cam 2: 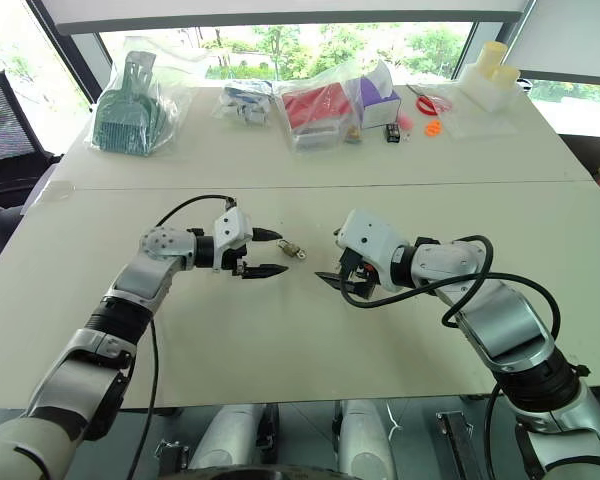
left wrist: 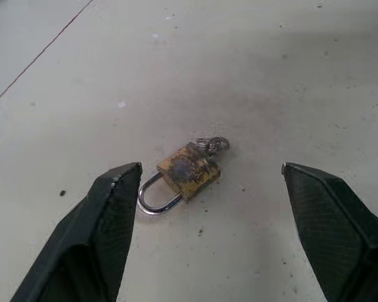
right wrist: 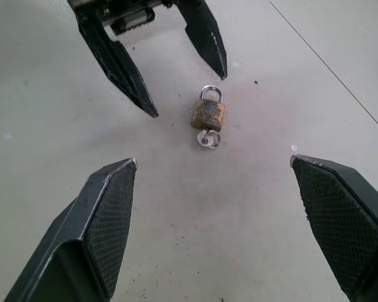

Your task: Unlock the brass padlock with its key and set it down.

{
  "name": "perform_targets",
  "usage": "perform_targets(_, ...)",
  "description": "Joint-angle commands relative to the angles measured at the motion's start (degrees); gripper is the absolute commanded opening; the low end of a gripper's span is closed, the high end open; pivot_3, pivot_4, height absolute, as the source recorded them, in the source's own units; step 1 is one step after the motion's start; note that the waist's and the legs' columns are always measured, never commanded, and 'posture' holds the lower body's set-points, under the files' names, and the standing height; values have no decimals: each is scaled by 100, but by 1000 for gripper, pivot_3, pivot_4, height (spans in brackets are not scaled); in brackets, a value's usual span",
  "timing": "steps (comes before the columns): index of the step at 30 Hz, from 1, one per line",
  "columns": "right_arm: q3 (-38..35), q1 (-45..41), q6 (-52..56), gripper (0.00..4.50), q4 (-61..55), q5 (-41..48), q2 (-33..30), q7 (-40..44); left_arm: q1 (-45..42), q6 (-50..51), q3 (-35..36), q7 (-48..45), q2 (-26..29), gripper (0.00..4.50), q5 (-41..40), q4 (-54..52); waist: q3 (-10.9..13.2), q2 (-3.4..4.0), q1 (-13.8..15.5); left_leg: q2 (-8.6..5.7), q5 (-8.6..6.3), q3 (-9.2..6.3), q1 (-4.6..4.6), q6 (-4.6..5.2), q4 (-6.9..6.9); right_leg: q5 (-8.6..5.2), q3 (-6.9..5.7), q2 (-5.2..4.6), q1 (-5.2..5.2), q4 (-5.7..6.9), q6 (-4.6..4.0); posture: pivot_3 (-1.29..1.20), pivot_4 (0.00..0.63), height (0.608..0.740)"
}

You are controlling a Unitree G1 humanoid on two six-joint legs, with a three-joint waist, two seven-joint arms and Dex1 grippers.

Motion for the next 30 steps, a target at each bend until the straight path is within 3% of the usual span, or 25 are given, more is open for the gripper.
perform_targets(1, -67, -107, -50, 4056, -115, -39, 22, -20, -292, -519, 18, -211, -44, 3529, 37, 427, 0, 0, 1, 0, 0, 1, 0, 0, 0, 0, 0, 0, 0, 0, 0, 0, 150, 740)
perform_targets(7, -41, -140, -59, 4056, -88, -38, 0, 18, -1156, -1689, -49, -629, -268, 3529, 360, 2268, 1, -2, 1, -4, 0, 3, -8, 0, 3, 0, -3, 0, -5, -2, 0, 0, 150, 740)
perform_targets(14, -150, -52, 126, 4056, -302, 2, -86, -52, -2075, -1985, -46, -1097, -587, 3529, 762, 3882, 2, -3, -3, -5, -1, 4, -18, 2, 3, 1, -7, 0, -10, -4, 2, 0, 150, 740)
perform_targets(30, -473, 340, 659, 4056, -943, 81, -154, -326, -2496, -1936, 52, -701, -891, 3529, 1509, 4567, 0, -5, 14, -3, -1, -6, -15, 3, 6, 1, -7, -1, -7, 1, 1, 0, 150, 740)
